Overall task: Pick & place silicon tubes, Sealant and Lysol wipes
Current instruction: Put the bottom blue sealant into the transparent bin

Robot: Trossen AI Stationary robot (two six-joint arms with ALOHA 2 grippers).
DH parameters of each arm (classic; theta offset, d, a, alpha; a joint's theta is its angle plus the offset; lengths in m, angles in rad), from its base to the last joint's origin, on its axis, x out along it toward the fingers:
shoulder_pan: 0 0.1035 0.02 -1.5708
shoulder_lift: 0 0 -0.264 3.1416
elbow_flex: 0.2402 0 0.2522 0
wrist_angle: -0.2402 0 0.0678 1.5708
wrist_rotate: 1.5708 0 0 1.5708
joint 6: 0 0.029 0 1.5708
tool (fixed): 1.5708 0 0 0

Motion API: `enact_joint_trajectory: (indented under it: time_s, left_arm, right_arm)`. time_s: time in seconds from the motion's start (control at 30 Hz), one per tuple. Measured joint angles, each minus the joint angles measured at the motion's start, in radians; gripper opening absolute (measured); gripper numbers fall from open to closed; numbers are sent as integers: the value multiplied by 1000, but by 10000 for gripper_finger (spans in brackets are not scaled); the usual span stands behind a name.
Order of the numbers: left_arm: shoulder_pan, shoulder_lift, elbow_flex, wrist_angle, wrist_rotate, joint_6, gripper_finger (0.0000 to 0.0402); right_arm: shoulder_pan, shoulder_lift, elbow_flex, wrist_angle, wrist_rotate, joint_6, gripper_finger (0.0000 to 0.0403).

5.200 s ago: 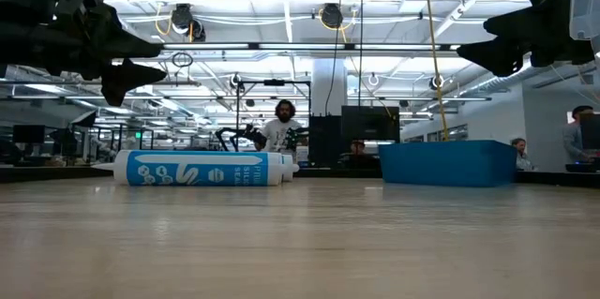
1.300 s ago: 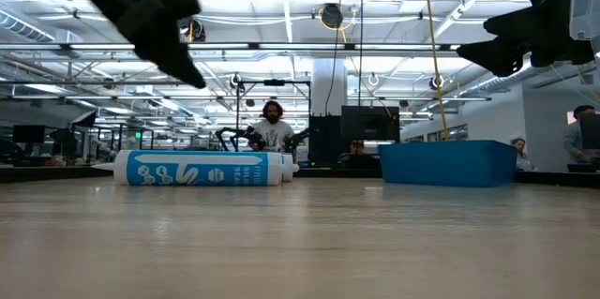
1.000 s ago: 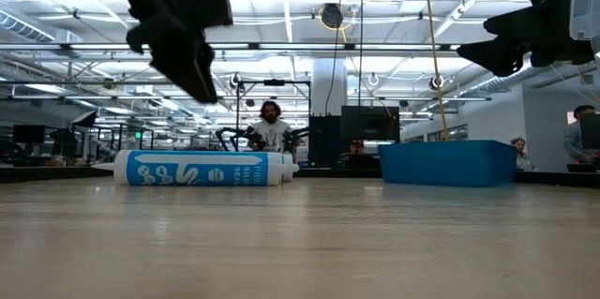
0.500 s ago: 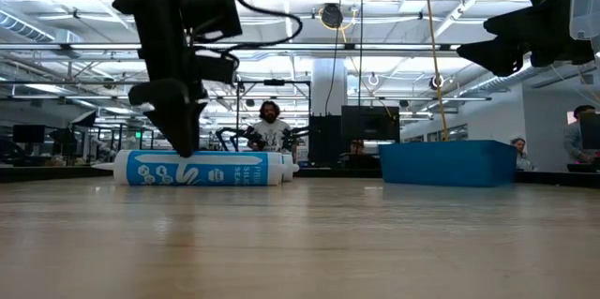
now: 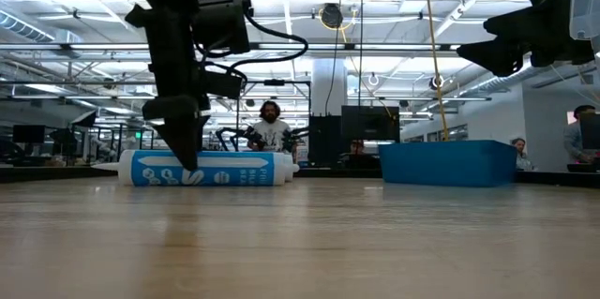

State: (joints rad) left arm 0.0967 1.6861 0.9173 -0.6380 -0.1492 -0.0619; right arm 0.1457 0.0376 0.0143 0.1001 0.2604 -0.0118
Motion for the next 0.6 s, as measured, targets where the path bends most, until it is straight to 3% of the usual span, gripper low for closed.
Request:
enact_joint_trajectory:
  time_s: [0.6]
  left_arm:
    - [-26, 2, -1, -16, 81, -260, 231]
  right_arm:
    - [0, 0, 0, 0, 0, 0, 391]
